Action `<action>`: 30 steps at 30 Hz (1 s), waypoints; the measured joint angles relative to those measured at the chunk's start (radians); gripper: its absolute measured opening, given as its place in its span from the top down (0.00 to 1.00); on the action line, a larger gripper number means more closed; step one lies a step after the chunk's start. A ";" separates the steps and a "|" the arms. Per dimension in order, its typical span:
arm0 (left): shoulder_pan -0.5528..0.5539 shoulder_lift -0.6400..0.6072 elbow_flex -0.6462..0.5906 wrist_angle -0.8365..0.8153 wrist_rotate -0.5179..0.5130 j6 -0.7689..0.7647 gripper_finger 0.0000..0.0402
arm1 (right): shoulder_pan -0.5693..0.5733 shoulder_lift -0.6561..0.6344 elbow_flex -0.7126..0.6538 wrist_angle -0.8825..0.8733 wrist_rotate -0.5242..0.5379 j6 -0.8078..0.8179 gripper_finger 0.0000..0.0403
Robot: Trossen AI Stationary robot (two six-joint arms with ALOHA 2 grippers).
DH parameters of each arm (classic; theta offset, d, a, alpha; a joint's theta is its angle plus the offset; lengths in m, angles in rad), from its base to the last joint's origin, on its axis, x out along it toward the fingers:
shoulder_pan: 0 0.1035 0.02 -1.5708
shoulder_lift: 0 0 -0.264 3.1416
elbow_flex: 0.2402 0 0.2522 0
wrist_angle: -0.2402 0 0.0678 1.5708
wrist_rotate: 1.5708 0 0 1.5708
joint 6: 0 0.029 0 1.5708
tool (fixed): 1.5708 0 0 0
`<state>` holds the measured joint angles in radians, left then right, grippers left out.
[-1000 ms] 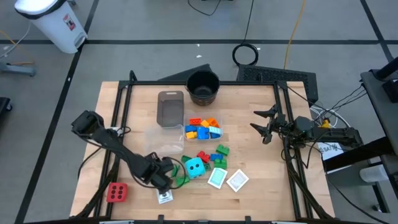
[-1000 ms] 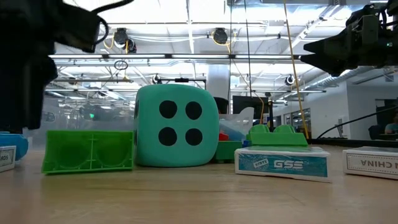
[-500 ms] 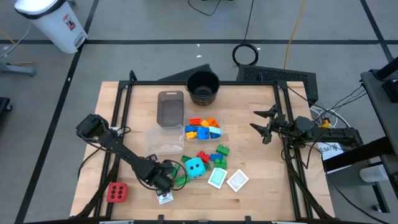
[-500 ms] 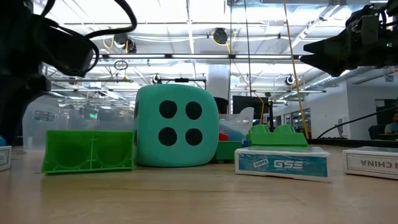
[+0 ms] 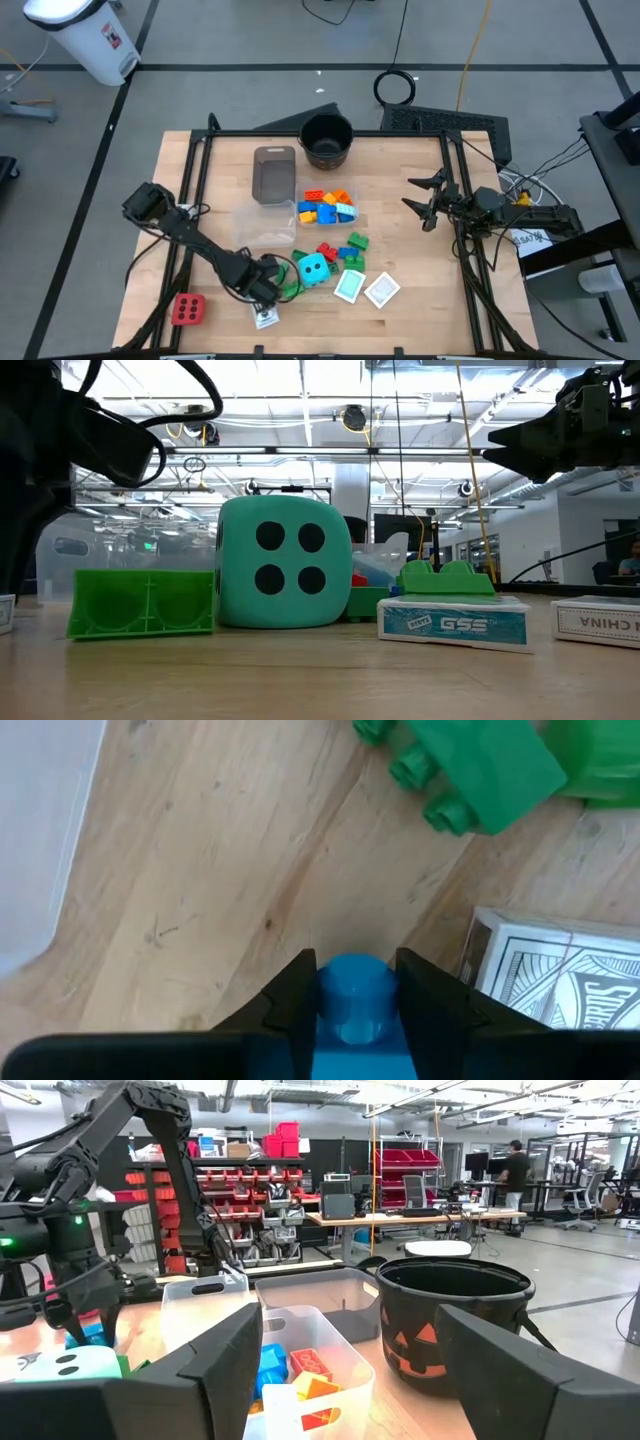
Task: Pick & Place Toys
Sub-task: Put the blue game piece into the right transparent bin
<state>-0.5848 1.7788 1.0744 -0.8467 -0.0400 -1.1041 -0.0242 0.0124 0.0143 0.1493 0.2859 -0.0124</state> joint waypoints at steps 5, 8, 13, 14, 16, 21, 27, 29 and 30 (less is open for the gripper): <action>0.019 -0.031 0.005 0.001 0.009 -0.001 0.72 | 0.000 0.000 0.000 0.000 0.000 0.000 0.34; 0.031 -0.073 0.006 0.004 0.000 -0.006 0.72 | 0.000 0.000 0.000 0.000 0.000 0.000 0.34; 0.038 -0.161 0.006 0.025 -0.088 -0.007 0.72 | 0.000 0.000 0.000 0.000 0.000 0.000 0.34; 0.039 -0.179 0.006 0.037 -0.121 -0.001 0.72 | 0.000 0.000 0.000 0.000 0.000 0.000 0.34; 0.040 -0.215 0.006 0.070 -0.201 0.013 0.72 | 0.000 0.000 0.000 0.000 0.000 0.000 0.34; 0.066 -0.279 0.006 0.253 -0.433 0.133 0.72 | 0.000 0.000 0.000 0.000 0.000 0.000 0.34; 0.157 -0.293 0.006 0.593 -0.554 0.523 0.72 | 0.000 0.000 0.000 0.000 0.000 0.000 0.34; 0.206 -0.287 0.007 0.685 -0.557 0.645 0.72 | 0.000 0.000 0.000 0.000 0.000 0.000 0.34; 0.232 -0.281 0.007 0.726 -0.557 0.695 0.72 | 0.000 0.000 0.000 0.000 0.000 0.000 0.34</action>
<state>-0.3533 1.4982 1.0813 -0.1206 -0.5968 -0.4093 -0.0242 0.0124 0.0143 0.1493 0.2859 -0.0124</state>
